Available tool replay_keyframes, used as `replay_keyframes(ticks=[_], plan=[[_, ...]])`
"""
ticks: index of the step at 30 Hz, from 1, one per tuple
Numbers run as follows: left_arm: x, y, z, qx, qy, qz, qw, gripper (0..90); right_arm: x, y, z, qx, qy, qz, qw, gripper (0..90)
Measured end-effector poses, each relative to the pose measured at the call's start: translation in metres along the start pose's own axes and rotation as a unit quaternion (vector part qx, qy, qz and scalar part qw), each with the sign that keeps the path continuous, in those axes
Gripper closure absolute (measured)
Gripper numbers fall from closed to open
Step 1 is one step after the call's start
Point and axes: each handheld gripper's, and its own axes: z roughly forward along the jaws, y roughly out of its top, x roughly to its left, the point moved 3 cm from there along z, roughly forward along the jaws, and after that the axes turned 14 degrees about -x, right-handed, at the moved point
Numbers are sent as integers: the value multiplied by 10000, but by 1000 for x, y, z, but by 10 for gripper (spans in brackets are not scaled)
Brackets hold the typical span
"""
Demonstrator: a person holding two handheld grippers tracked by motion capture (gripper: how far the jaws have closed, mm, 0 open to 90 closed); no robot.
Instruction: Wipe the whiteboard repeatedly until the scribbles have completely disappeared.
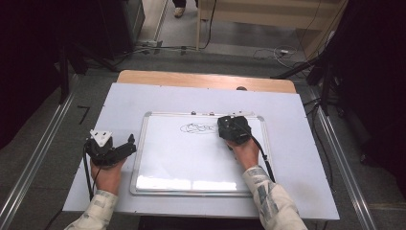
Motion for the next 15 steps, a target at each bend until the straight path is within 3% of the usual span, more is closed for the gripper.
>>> replay_keyframes(ticks=[15], plan=[[-1, -1, 0, 28, -41, -59, 10000, 43, 31, 6, 10, 2, 203, -171, 9996, 389]])
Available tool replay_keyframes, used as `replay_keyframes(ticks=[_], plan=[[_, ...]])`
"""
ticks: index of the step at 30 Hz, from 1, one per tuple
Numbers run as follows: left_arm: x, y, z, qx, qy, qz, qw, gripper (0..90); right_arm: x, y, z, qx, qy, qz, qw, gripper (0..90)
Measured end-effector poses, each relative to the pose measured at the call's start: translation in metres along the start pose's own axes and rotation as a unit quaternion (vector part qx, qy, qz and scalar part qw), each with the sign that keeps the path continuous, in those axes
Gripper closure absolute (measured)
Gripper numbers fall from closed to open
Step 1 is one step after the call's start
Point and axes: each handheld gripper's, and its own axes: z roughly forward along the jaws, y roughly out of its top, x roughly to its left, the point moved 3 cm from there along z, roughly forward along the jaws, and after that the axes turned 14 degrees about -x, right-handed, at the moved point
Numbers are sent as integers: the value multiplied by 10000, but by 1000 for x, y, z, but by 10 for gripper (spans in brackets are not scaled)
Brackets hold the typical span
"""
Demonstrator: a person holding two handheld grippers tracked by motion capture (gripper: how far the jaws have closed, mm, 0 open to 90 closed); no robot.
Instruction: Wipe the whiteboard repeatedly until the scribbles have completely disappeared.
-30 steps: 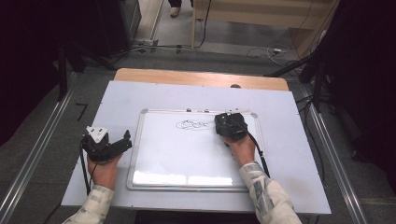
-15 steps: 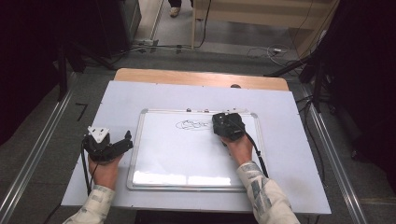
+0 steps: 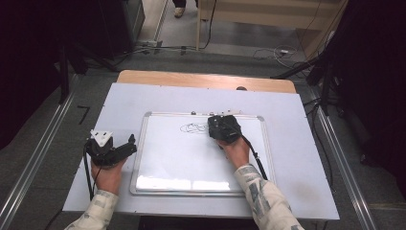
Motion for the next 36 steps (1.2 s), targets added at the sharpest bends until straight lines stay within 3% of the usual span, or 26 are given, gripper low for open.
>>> replay_keyframes(ticks=[4, 7, 15, 24, 32, 36], plan=[[0, -3, 2, 86, -36, -117, 9999, 42, 12, 4, 6, 46, 96, -110, 9999, 389], [-2, -3, 3, 75, -67, 7, 9999, 42, 16, 5, 7, 21, 117, -150, 9998, 388], [0, -1, 1, 7, -54, -97, 9999, 43, 19, 5, 9, -6, 219, -169, 9996, 388], [0, -5, 3, 116, -58, -72, 9999, 43, 8, 4, 7, -25, 383, -305, 9988, 388], [2, -5, 4, 141, -21, -115, 9998, 42, -9, 0, 0, 19, 371, -321, 9988, 388], [1, -4, 3, 124, -26, -135, 9998, 43, -10, 0, -1, 12, 344, -339, 9988, 388]])
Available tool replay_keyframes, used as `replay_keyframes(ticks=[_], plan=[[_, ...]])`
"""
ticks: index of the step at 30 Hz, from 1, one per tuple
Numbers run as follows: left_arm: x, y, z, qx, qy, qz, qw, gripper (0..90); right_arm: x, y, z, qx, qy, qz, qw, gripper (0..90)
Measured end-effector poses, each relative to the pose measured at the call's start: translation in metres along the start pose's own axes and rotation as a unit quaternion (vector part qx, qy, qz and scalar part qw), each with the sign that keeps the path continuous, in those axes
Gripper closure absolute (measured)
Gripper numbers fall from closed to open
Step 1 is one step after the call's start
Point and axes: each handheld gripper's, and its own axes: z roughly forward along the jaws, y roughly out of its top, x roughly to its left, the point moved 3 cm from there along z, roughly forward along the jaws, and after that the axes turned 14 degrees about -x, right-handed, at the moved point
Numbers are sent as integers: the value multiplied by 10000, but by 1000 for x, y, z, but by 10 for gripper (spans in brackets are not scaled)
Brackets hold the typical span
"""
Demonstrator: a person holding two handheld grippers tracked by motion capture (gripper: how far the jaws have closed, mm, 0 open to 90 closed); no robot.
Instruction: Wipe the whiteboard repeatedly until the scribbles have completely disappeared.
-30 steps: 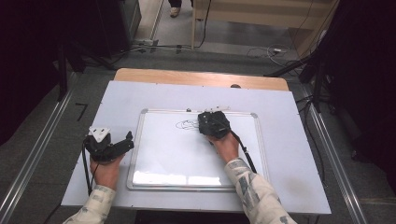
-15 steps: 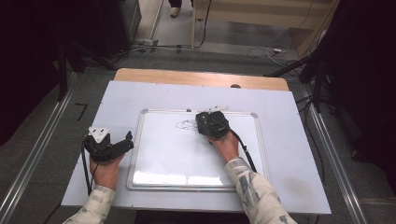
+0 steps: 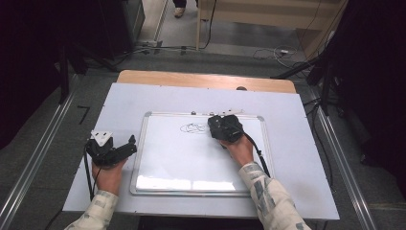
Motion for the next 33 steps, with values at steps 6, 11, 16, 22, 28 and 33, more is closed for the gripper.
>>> replay_keyframes(ticks=[6, 11, 16, 22, 28, 33], plan=[[1, 0, 2, -5, 20, -41, 10000, 43, 1, 0, 1, -10, 13, -32, 10000, 389], [-3, 1, 2, -12, -30, 36, 10000, 43, 4, 1, 3, -37, 53, -37, 10000, 388], [-2, 2, 1, -36, -24, 16, 10000, 43, 10, 3, 5, -31, 92, -85, 9999, 388], [-2, 3, 1, -68, -42, 22, 10000, 43, 19, 6, 11, -55, 208, -191, 9996, 389], [-2, 3, 1, -90, -35, 1, 10000, 43, 29, 10, 17, -47, 296, -265, 9992, 389], [-2, 3, 1, -86, -59, 13, 9999, 43, 37, 14, 21, -50, 363, -310, 9988, 389]])
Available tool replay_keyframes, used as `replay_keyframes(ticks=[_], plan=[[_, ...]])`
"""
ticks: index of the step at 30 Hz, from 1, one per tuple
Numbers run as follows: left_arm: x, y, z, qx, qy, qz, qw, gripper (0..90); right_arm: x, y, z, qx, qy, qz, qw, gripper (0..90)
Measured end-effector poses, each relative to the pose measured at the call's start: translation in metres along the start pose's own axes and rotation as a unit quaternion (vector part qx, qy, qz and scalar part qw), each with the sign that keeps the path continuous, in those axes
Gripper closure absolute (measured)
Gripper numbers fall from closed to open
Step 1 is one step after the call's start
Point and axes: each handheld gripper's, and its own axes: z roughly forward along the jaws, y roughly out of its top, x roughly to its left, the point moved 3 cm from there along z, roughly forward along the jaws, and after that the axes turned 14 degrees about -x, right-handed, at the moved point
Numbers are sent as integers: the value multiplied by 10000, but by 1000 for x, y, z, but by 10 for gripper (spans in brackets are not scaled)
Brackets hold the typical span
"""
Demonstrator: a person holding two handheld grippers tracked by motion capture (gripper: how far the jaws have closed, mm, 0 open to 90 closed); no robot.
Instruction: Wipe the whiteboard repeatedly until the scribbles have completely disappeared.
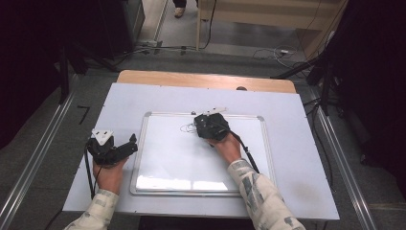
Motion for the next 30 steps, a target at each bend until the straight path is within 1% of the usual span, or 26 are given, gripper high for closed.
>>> replay_keyframes(ticks=[6, 8, 10, 12, 14, 18, 20, 22, 24, 26, 30], plan=[[0, 1, 0, -16, -9, -16, 10000, 43, 7, 4, 5, 12, 46, -73, 10000, 389], [0, 1, -1, -20, -10, -14, 10000, 43, 11, 6, 8, 6, 69, -112, 9999, 389], [0, 0, 0, -2, -14, -42, 10000, 43, 13, 7, 10, -1, 76, -99, 9999, 389], [0, -1, 1, 69, -27, -56, 10000, 43, 17, 9, 12, 18, 86, -154, 9998, 389], [0, -1, 2, 36, -25, -63, 10000, 43, 21, 10, 14, 25, 109, -195, 9997, 389], [1, 1, 0, 14, -37, -70, 10000, 43, 26, 13, 19, 17, 160, -186, 9997, 389], [1, 0, 1, 39, -39, -92, 9999, 43, 30, 15, 21, 27, 177, -256, 9995, 389], [0, 0, 1, 24, -46, -84, 10000, 43, 33, 16, 22, 37, 184, -244, 9995, 390], [-1, -1, 2, 36, -56, -71, 10000, 43, 36, 17, 25, 19, 229, -294, 9993, 389], [-2, -1, 2, 60, -79, -50, 9999, 43, 40, 18, 26, 30, 246, -292, 9993, 389], [-2, -1, 3, 54, -80, -73, 9999, 43, 44, 20, 28, 20, 299, -307, 9991, 389]])
